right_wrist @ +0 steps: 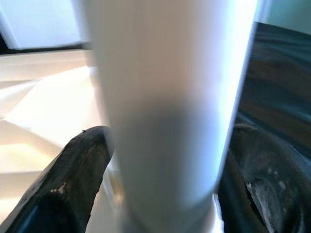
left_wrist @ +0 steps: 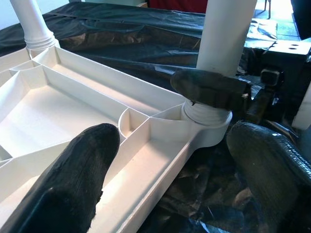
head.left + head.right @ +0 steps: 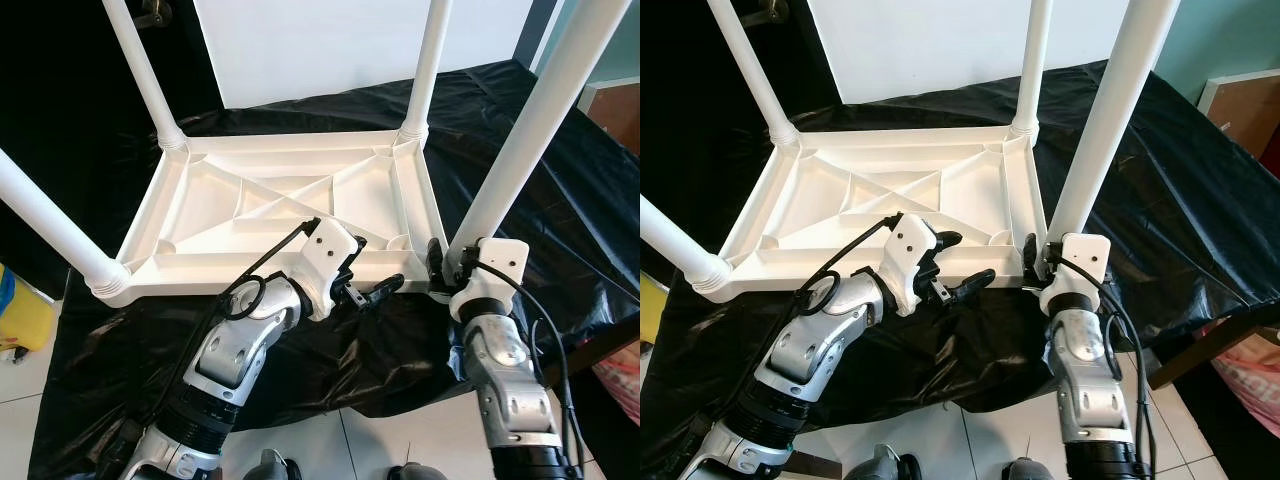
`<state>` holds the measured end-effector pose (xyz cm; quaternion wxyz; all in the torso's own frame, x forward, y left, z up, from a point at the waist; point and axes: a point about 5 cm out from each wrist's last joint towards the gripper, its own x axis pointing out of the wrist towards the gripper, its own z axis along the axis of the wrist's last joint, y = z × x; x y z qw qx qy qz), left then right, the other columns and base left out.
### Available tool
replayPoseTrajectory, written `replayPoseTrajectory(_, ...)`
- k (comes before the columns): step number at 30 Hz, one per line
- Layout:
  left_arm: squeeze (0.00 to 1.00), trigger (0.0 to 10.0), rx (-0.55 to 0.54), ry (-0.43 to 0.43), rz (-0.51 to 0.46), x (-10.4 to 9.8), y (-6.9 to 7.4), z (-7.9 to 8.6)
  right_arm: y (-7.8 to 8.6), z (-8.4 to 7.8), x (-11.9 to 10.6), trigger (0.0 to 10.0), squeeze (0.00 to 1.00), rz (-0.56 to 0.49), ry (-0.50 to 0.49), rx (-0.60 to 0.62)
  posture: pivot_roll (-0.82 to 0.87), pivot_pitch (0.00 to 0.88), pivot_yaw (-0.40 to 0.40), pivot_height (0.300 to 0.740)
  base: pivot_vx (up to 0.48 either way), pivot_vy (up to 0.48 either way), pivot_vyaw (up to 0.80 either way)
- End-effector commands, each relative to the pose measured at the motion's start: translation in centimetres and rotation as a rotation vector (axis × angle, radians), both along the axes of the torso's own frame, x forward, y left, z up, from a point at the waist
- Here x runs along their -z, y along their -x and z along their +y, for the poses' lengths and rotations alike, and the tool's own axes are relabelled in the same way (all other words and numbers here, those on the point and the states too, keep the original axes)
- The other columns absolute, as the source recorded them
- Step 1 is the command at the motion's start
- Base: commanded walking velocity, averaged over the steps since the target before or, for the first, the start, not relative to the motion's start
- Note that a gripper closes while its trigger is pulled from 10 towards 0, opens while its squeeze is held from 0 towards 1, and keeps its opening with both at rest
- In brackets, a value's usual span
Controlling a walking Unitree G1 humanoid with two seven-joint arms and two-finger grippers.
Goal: Building children table
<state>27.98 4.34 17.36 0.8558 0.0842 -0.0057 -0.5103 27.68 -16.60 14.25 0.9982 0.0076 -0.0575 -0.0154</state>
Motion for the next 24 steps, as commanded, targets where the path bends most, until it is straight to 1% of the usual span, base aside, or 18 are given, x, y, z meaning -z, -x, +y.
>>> replayPoseTrajectory(1,0.0,10.0,0.01,-0.012,-0.005,0.3,0.1,0.0,0.1,0.0,0.3,10.0,1.0,0.001,-0.02,-0.043,-0.11,0.019,0.046,0.74,0.0,0.0,0.0)
replayPoseTrajectory(2,0.0,10.0,0.018,-0.018,-0.002,0.4,0.2,0.0,0.1,-0.4,0.2,10.0,1.0,-0.009,0.001,-0.1,-0.12,0.014,0.048,0.74,0.0,0.0,0.0)
replayPoseTrajectory(3,0.0,10.0,0.018,-0.018,-0.002,0.4,0.2,0.0,0.1,-0.4,0.2,10.0,1.0,-0.009,0.001,-0.1,-0.12,0.014,0.048,0.74,0.0,0.0,0.0)
replayPoseTrajectory(4,0.0,10.0,0.025,-0.024,-0.001,0.6,0.3,0.0,-0.1,-0.9,0.1,10.0,0.74,-0.009,0.021,-0.158,-0.12,0.004,0.047,0.74,0.0,0.0,0.0)
replayPoseTrajectory(5,0.0,10.0,0.025,-0.024,-0.001,0.6,0.3,0.0,-0.1,-0.9,0.1,10.0,0.74,-0.009,0.021,-0.158,-0.12,0.004,0.047,0.74,0.0,0.0,0.0)
replayPoseTrajectory(6,0.0,10.0,0.03,-0.029,0.0,0.7,0.3,0.0,-0.4,-1.3,0.0,10.0,0.0,0.002,0.043,-0.231,-0.11,0.0,0.046,0.74,0.0,0.0,0.0)
replayPoseTrajectory(7,0.0,10.0,0.03,-0.029,0.0,0.7,0.3,0.0,-0.4,-1.3,0.0,10.0,0.0,0.002,0.043,-0.231,-0.11,0.0,0.046,0.74,0.0,0.0,0.0)
replayPoseTrajectory(8,0.0,10.0,0.034,-0.033,0.0,0.9,0.4,0.1,-0.8,-1.6,-0.1,10.0,0.0,0.012,0.061,-0.299,-0.12,0.0,0.05,0.74,0.0,0.0,0.0)
replayPoseTrajectory(9,0.0,10.0,0.034,-0.033,0.0,0.9,0.4,0.1,-0.8,-1.6,-0.1,10.0,0.0,0.012,0.061,-0.299,-0.12,0.0,0.05,0.74,0.0,0.0,0.0)
replayPoseTrajectory(10,0.0,10.0,0.033,-0.037,-0.001,1.0,0.3,0.2,-1.0,-1.6,0.0,10.0,0.0,0.023,0.087,-0.393,-0.11,0.0,0.049,0.74,0.0,0.0,0.0)
replayPoseTrajectory(11,0.0,10.0,0.033,-0.037,-0.001,1.0,0.3,0.2,-1.0,-1.6,0.0,10.0,0.0,0.023,0.087,-0.393,-0.11,0.0,0.049,0.74,0.0,0.0,0.0)
replayPoseTrajectory(12,0.0,10.0,0.03,-0.041,-0.003,1.0,0.2,0.3,-1.1,-1.7,0.2,10.0,0.0,0.04,0.106,-0.473,-0.11,0.0,0.052,0.74,0.0,0.0,0.0)
replayPoseTrajectory(13,0.0,10.0,0.028,-0.045,-0.007,1.0,0.0,0.5,-1.4,-1.8,0.4,10.0,0.0,0.055,0.109,-0.525,-0.11,0.0,0.054,0.74,0.0,0.0,0.0)
replayPoseTrajectory(14,0.0,10.0,0.028,-0.045,-0.007,1.0,0.0,0.5,-1.4,-1.8,0.4,10.0,0.0,0.055,0.109,-0.525,-0.11,0.0,0.054,0.74,0.0,0.0,0.0)
replayPoseTrajectory(16,0.0,10.0,0.027,-0.051,-0.017,0.8,-0.4,0.7,-2.2,-2.0,0.7,10.0,0.0,0.079,0.136,-0.603,-0.1,0.0,0.058,0.74,0.0,0.0,0.0)
replayPoseTrajectory(22,0.0,10.0,0.041,-0.054,-0.021,0.7,-0.4,0.5,-2.9,-2.2,0.9,10.0,0.0,0.109,0.169,-0.653,-0.09,0.0,0.058,0.74,0.0,0.0,0.0)
replayPoseTrajectory(23,0.0,10.0,0.047,-0.055,-0.022,0.7,-0.4,0.4,-3.2,-2.4,1.0,1.3,0.0,0.123,0.185,-0.667,-0.09,0.0,0.056,0.74,0.0,0.0,0.0)
replayPoseTrajectory(24,0.0,10.0,0.047,-0.055,-0.022,0.7,-0.4,0.4,-3.2,-2.4,1.0,1.3,0.0,0.123,0.185,-0.667,-0.09,0.0,0.056,0.74,0.0,0.0,0.0)
